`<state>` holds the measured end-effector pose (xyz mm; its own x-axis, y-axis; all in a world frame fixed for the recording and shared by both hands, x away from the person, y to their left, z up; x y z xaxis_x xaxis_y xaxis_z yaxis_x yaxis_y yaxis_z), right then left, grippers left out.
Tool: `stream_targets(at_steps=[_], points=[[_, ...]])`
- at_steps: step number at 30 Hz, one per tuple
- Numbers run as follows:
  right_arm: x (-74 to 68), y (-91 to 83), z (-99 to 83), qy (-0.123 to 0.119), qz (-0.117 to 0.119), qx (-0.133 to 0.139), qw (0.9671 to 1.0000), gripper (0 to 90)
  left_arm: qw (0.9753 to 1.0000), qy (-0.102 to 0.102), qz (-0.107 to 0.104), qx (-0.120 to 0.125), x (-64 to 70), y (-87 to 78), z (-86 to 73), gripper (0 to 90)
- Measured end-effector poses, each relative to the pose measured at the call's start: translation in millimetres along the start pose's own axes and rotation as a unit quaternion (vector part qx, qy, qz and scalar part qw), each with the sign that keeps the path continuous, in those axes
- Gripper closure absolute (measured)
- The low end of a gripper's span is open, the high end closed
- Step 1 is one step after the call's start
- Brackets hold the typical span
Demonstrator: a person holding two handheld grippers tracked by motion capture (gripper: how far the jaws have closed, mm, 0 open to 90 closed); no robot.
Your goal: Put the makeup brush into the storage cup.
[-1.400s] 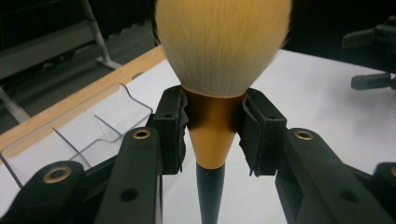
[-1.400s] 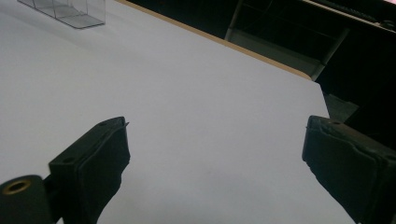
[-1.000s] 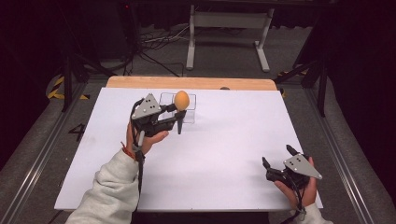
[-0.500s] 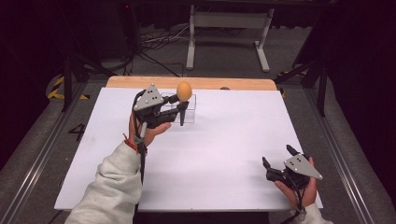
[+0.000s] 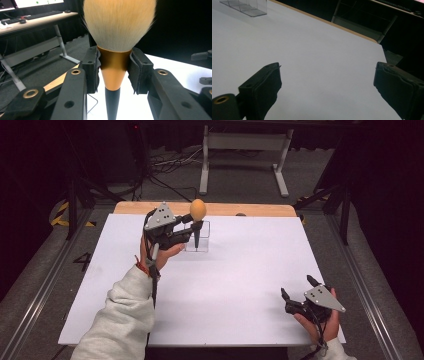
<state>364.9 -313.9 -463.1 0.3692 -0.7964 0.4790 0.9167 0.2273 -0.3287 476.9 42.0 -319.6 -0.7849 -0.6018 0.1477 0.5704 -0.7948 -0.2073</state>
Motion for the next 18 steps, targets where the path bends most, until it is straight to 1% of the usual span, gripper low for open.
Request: stream_targets(at_steps=[2,5,7,9,18], points=[[-0.1,0.1,-0.1,-0.001,0.000,0.000,1.0000,8.3,1.0000,0.004,0.006,0.000,-1.6,2.6,2.3,63.6],[-0.1,0.0,0.0,0.000,0.000,0.001,1.0000,8.3,1.0000,0.000,0.005,0.000,-4.0,6.2,4.7,63.6],[-0.1,0.0,0.0,0.000,0.000,0.001,1.0000,8.3,1.0000,0.000,0.009,0.001,-7.3,12.5,7.2,63.5],[0.0,0.2,-0.2,0.000,0.000,0.000,1.0000,8.3,0.9999,0.000,0.011,0.000,-8.6,14.4,7.6,63.6],[0.7,0.2,-0.9,0.001,-0.001,0.001,1.0000,8.3,0.9997,-0.006,0.023,0.000,-20.9,34.0,9.2,63.6]])
Point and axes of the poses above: each handheld gripper's, and its own axes: y roughly forward along the jaws, z roughly out of its top, x roughly to its right, the point moved 7 cm from there along y, roughly forward along the jaws, and after that the axes turned 13 degrees about -y, right-handed, at the moved point
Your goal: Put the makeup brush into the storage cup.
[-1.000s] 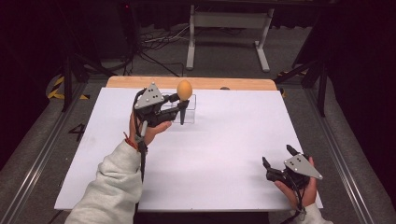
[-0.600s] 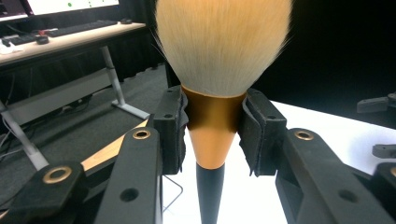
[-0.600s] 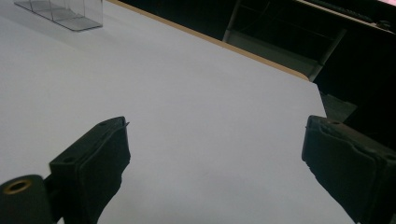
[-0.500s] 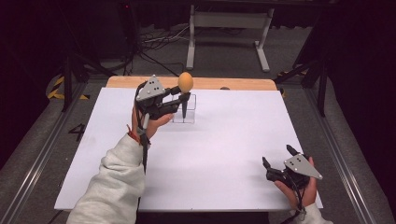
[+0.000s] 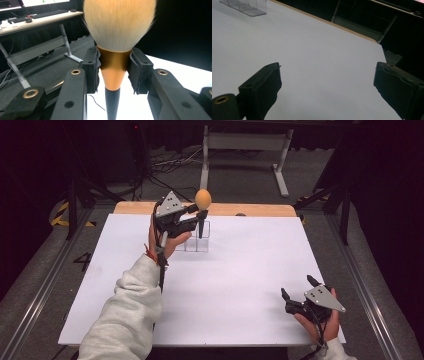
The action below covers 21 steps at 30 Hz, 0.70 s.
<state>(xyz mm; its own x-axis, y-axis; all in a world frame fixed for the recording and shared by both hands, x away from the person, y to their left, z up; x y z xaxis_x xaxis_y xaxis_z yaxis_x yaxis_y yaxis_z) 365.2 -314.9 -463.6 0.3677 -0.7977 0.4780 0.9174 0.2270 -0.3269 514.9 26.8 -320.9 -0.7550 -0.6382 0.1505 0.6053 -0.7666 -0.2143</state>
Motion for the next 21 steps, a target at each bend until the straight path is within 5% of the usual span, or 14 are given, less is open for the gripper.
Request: stream_targets(at_steps=[8,21], points=[[0.1,0.3,-0.2,-0.001,-0.002,0.000,1.0000,8.5,0.9999,0.008,0.011,-0.003,-9.9,14.8,-1.3,63.6],[0.7,0.5,-1.2,0.001,-0.003,0.000,1.0000,8.5,0.9994,-0.012,0.028,-0.016,-32.5,46.0,-12.2,63.5]])
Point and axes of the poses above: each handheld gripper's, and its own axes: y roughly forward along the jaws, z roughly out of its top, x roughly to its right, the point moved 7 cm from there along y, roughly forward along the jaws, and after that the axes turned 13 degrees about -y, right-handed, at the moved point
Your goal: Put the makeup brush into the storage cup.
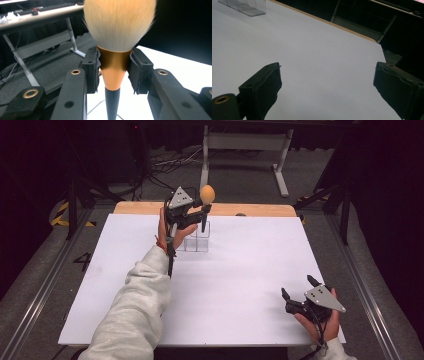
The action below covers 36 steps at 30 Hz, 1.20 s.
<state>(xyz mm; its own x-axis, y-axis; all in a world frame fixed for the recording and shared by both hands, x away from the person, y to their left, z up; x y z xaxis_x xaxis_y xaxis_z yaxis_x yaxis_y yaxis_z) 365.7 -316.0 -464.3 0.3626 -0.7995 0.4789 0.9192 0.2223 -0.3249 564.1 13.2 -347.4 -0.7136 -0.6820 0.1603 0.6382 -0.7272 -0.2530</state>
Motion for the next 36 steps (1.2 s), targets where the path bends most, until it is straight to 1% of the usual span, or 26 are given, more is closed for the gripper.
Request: stream_targets(at_steps=[4,5,7,10,12,16,17,19,26,27,29,30,31,33,35,36], points=[[0.8,-0.3,-0.7,0.001,0.000,0.000,1.0000,8.5,0.9999,-0.007,0.007,-0.006,-4.5,7.0,-5.5,63.5],[0.9,-0.3,-1.0,0.002,0.000,0.000,1.0000,8.5,0.9999,-0.005,0.009,-0.008,-5.8,7.6,-6.3,63.5],[1.1,-0.3,-1.2,0.003,-0.002,-0.001,1.0000,8.5,0.9998,-0.011,0.015,-0.008,-8.1,9.6,-8.6,63.5],[1.1,-0.2,-1.3,0.003,-0.003,-0.002,1.0000,8.5,0.9997,-0.018,0.015,-0.011,-9.5,11.5,-12.2,63.5],[0.9,0.0,-1.3,0.002,-0.002,-0.002,1.0000,8.5,0.9996,-0.022,0.008,-0.013,-9.3,11.9,-14.5,63.5],[0.3,0.2,-1.2,0.002,-0.002,-0.002,1.0000,8.5,0.9996,-0.020,0.005,-0.018,-8.8,13.8,-20.9,63.5],[0.6,0.1,-1.3,0.001,-0.002,-0.002,1.0000,8.5,0.9995,-0.024,0.004,-0.019,-8.4,13.9,-22.5,63.5],[0.8,0.1,-1.4,0.001,-0.002,-0.002,1.0000,8.5,0.9995,-0.024,0.001,-0.022,-8.4,13.7,-25.5,63.5],[0.0,0.5,-1.2,0.002,-0.002,-0.003,1.0000,8.7,0.9992,-0.028,-0.002,-0.029,-9.6,11.6,-38.0,63.5],[-0.1,0.6,-1.1,0.002,-0.002,-0.003,1.0000,8.7,0.9991,-0.032,-0.002,-0.028,-9.7,11.2,-39.7,63.5],[-0.6,0.9,-1.1,0.002,-0.001,-0.004,1.0000,8.7,0.9990,-0.034,-0.004,-0.030,-9.1,10.4,-41.9,63.5],[-0.8,0.9,-1.0,0.001,-0.001,-0.003,1.0000,8.7,0.9990,-0.029,-0.003,-0.033,-9.1,10.4,-43.5,63.5],[-0.9,1.1,-0.9,0.001,-0.001,-0.003,1.0000,8.7,0.9990,-0.028,-0.004,-0.034,-9.1,10.3,-44.2,63.5],[-1.0,1.2,-0.9,0.001,-0.001,-0.004,1.0000,8.7,0.9990,-0.029,-0.004,-0.034,-9.3,10.3,-45.2,63.5],[-1.2,1.3,-0.9,0.000,-0.001,-0.004,1.0000,8.7,0.9987,-0.036,-0.006,-0.035,-8.8,10.3,-47.9,63.5],[-1.1,1.3,-0.9,0.001,-0.001,-0.004,1.0000,8.7,0.9987,-0.035,-0.008,-0.035,-8.6,10.4,-48.6,63.5]])
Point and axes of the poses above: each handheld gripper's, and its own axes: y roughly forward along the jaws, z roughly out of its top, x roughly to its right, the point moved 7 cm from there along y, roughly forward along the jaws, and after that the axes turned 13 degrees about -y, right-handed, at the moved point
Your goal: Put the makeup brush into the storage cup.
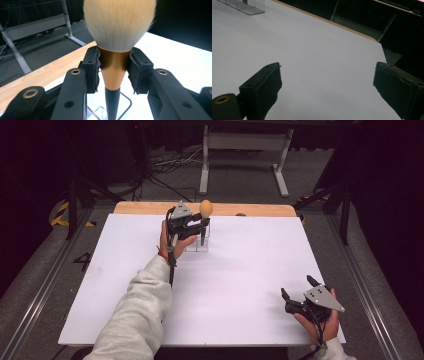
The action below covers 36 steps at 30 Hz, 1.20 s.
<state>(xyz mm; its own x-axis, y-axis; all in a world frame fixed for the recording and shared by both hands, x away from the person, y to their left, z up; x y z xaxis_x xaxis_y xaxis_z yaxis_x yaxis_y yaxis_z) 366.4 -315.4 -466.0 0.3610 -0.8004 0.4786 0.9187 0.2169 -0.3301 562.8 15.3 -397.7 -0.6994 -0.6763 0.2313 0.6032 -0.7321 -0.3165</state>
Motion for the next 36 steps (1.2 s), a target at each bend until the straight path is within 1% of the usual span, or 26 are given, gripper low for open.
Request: stream_targets(at_steps=[2,7,10,16,18,23,25,26,27,28,29,30,31,32,33,34,36], points=[[0.2,0.0,-0.4,0.002,0.000,-0.001,1.0000,8.7,1.0000,0.001,-0.002,-0.003,0.1,0.0,-1.5,63.5],[0.1,-0.2,-0.2,0.001,0.000,-0.001,1.0000,8.8,1.0000,0.001,-0.003,-0.001,1.0,0.6,-2.0,63.5],[0.1,0.0,-0.4,0.001,0.001,-0.001,1.0000,8.7,1.0000,0.005,-0.003,-0.003,1.1,0.6,-1.9,63.4],[0.3,-0.2,-0.5,0.002,0.000,-0.001,1.0000,8.7,1.0000,0.000,-0.002,-0.002,1.0,0.4,-2.1,63.4],[0.2,-0.2,-0.5,0.001,0.000,-0.001,1.0000,8.7,1.0000,0.004,-0.001,-0.002,1.0,0.2,-1.8,63.4],[0.2,0.0,-0.7,0.001,0.001,-0.002,1.0000,8.7,1.0000,0.000,0.003,-0.002,0.7,0.3,-2.1,63.1],[-0.2,0.3,-0.8,0.000,0.002,-0.003,1.0000,8.7,1.0000,-0.002,0.010,0.001,-0.3,0.4,-2.4,62.5],[-0.8,0.6,-0.9,-0.001,0.004,-0.003,1.0000,8.6,0.9999,-0.006,0.010,0.003,-0.6,0.1,-2.2,47.7],[-1.1,0.7,-1.0,-0.001,0.004,-0.004,1.0000,8.6,0.9999,-0.010,0.006,0.004,-1.0,-0.8,-1.7,40.5],[-1.3,0.7,-1.2,-0.002,0.005,-0.005,1.0000,8.6,0.9999,-0.013,0.006,-0.001,-2.0,-3.4,-2.0,36.5],[-1.3,0.7,-1.2,-0.001,0.005,-0.005,1.0000,8.6,0.9999,-0.011,0.011,-0.004,-3.2,-5.3,-2.4,33.3],[-1.1,0.9,-1.3,-0.002,0.005,-0.004,1.0000,8.6,0.9998,-0.009,0.015,-0.003,-4.4,-6.9,-2.5,29.8],[-1.1,0.9,-1.4,-0.001,0.005,-0.005,1.0000,8.6,0.9999,-0.010,0.014,-0.002,-4.4,-8.9,-2.8,27.4],[-1.2,1.0,-1.3,-0.001,0.005,-0.005,1.0000,8.6,0.9997,-0.010,0.020,-0.001,-5.2,-11.1,-3.2,25.8],[-1.4,0.9,-1.2,-0.001,0.005,-0.005,1.0000,8.6,0.9997,-0.005,0.026,0.001,-6.2,-13.8,-3.2,20.6],[-1.4,0.9,-1.2,-0.001,0.005,-0.005,1.0000,8.6,0.9997,-0.005,0.026,0.001,-6.2,-13.8,-3.2,18.5],[-1.8,0.9,-0.8,-0.003,0.005,-0.005,1.0000,8.6,0.9988,0.011,0.047,0.002,-6.4,-19.0,-4.5,14.0]])
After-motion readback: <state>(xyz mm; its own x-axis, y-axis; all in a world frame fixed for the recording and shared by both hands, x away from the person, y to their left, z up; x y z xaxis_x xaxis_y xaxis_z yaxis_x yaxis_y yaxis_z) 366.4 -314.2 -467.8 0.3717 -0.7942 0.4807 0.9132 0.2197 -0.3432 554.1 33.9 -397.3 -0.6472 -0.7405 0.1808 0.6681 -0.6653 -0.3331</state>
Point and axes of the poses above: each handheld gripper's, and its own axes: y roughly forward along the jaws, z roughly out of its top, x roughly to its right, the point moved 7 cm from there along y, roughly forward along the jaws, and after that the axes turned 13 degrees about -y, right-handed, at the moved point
